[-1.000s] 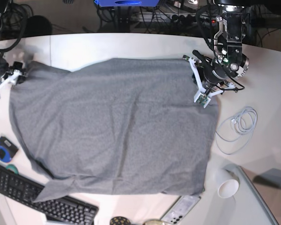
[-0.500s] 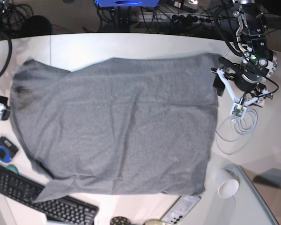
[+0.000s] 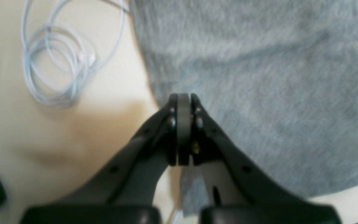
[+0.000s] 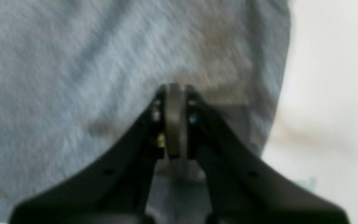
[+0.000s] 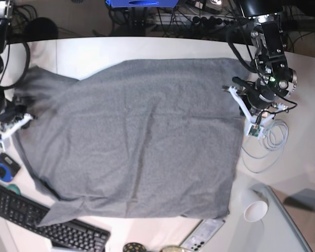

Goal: Layout the t-shirt on the table in an organized manner, then fold the t-shirt properly
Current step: 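Release the shirt and move both grippers to its two corners, then grasp the corners and pull them apart, right gripper regrasping its corner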

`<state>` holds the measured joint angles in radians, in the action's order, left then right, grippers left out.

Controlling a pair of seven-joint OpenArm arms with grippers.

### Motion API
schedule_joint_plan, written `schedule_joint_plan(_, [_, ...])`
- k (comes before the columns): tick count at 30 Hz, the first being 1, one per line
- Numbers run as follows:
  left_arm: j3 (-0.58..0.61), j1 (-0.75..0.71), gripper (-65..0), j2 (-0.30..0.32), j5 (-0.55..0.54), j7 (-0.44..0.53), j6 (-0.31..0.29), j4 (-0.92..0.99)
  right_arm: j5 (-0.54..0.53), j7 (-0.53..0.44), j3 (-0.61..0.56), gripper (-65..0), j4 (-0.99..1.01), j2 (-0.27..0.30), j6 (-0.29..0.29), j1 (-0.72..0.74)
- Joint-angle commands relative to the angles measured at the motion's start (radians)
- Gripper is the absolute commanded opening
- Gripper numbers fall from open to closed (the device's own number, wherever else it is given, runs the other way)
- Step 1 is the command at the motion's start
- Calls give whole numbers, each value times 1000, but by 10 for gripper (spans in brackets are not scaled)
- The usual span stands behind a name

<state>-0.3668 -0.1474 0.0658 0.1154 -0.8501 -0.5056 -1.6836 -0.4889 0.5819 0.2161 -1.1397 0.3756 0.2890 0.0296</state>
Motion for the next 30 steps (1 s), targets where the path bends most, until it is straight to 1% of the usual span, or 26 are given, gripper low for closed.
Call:
schedule_joint_plan(1, [-4, 7, -650, 16, -10, 15, 2, -17, -20, -41, 46, -630, -92, 15, 8, -40])
schedule_joint_plan(2, [-10, 6, -650, 22, -10, 15, 2, -16, -20, -56, 73, -606, -164, 4, 8, -99])
schedule_joint_plan(3, [-33, -5, -650, 32, -10, 16, -1, -10, -17, -70, 102, -563, -256, -17, 8, -161])
schedule_joint_plan(5, [-76, -14, -650, 35, -10, 16, -5, -8, -15, -73, 144, -452, -397, -48, 8, -268])
schedule_joint_plan(7, [-117, -25, -650, 35, -12, 16, -5, -8, -15, -72, 159, -323, -484, -54, 6, -376])
schedule_joint_plan(8, [-137, -28, -650, 35, -12, 16, -5, -10, -15, -75, 162, -270, -507, -56, 6, -422])
schedule_joint_plan(9, [-148, -34, -650, 35, -12, 16, -6, -10, -15, -78, 159, -248, -515, -56, 6, -458])
schedule_joint_plan(11, [-160, -41, -650, 36, -12, 16, -6, -8, -17, -78, 156, -249, -512, -62, 6, -501])
schedule_joint_plan(13, [-160, -54, -650, 38, -12, 18, -6, -8, -15, -79, 164, -263, -491, -102, 8, -518])
schedule_joint_plan(14, [-157, -57, -650, 38, -12, 22, -6, -8, -15, -79, 164, -264, -478, -111, 8, -518])
schedule_joint_plan(19, [-153, -83, -650, 30, -12, 133, -6, 1, -15, -81, 154, -266, -403, -117, 8, -488])
schedule_joint_plan(30, [-162, -100, -650, 32, -10, 142, -6, 56, -15, -81, 154, -269, -323, -111, 8, -442])
